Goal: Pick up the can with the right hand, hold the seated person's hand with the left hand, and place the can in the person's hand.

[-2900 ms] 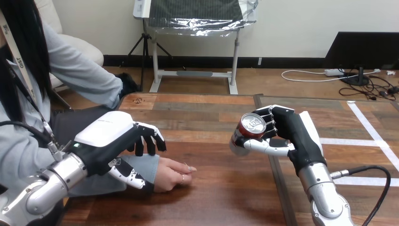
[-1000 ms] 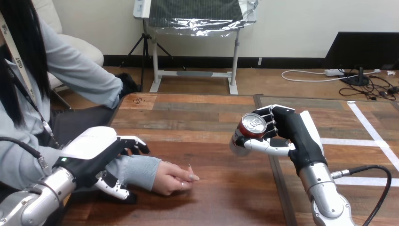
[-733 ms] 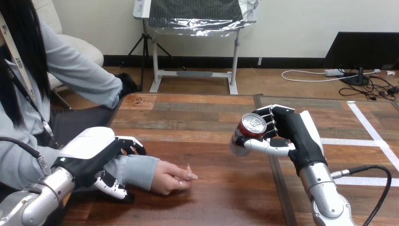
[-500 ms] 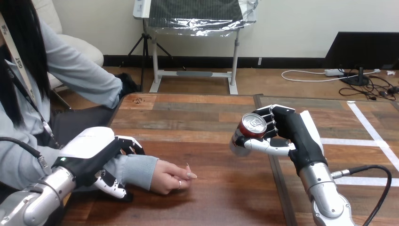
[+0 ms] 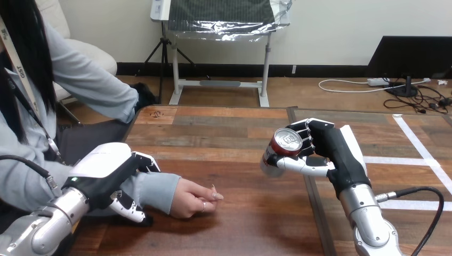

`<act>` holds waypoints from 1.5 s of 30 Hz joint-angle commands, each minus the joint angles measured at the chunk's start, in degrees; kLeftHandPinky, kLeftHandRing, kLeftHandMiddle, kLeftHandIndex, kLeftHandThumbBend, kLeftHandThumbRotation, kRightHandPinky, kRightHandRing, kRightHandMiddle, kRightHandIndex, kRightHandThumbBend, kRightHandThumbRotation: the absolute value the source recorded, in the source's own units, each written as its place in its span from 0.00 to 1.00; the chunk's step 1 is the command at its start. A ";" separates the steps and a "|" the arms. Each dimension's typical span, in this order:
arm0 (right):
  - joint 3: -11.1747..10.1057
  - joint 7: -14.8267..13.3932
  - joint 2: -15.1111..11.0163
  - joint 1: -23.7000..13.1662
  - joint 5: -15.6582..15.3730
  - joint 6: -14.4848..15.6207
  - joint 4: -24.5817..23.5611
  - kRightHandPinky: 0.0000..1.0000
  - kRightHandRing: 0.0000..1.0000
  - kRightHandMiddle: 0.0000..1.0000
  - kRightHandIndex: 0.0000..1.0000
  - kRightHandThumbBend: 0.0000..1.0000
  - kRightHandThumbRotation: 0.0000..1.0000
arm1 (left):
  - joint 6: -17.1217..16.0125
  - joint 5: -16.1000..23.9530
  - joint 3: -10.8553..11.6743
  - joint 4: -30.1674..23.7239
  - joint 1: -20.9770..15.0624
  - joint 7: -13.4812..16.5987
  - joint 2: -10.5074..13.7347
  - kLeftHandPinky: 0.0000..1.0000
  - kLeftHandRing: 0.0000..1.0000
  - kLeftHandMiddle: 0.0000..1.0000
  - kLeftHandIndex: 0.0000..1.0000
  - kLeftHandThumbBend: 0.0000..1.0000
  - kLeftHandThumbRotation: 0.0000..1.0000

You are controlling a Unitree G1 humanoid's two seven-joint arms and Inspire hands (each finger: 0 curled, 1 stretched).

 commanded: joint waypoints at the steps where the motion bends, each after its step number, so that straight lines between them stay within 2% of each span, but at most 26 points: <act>1: -0.89 -0.02 -1.93 -5.36 0.78 -1.28 -3.79 0.40 0.45 0.52 0.53 0.75 0.00 | 0.12 -1.06 -0.12 1.63 -2.37 -0.59 -1.28 0.46 0.49 0.53 0.54 1.00 0.10; 16: -0.70 -0.45 -1.97 -5.47 0.55 -1.23 -3.12 0.39 0.45 0.53 0.53 0.76 0.00 | -0.96 -1.84 -0.16 2.67 -2.49 -0.32 -1.80 0.37 0.40 0.45 0.46 1.00 0.13; 29: -0.12 -1.62 -1.80 -5.47 -0.39 -1.67 -2.62 0.40 0.46 0.53 0.53 0.76 0.00 | -0.86 -1.78 -0.21 2.64 -2.81 -0.23 -1.94 0.32 0.36 0.41 0.43 1.00 0.13; 45: -0.02 -1.86 -1.61 -5.30 -1.11 -1.54 -2.69 0.42 0.47 0.53 0.54 0.76 0.00 | -2.30 -1.85 -0.03 2.06 -2.74 0.90 -1.89 0.28 0.32 0.38 0.40 0.98 0.03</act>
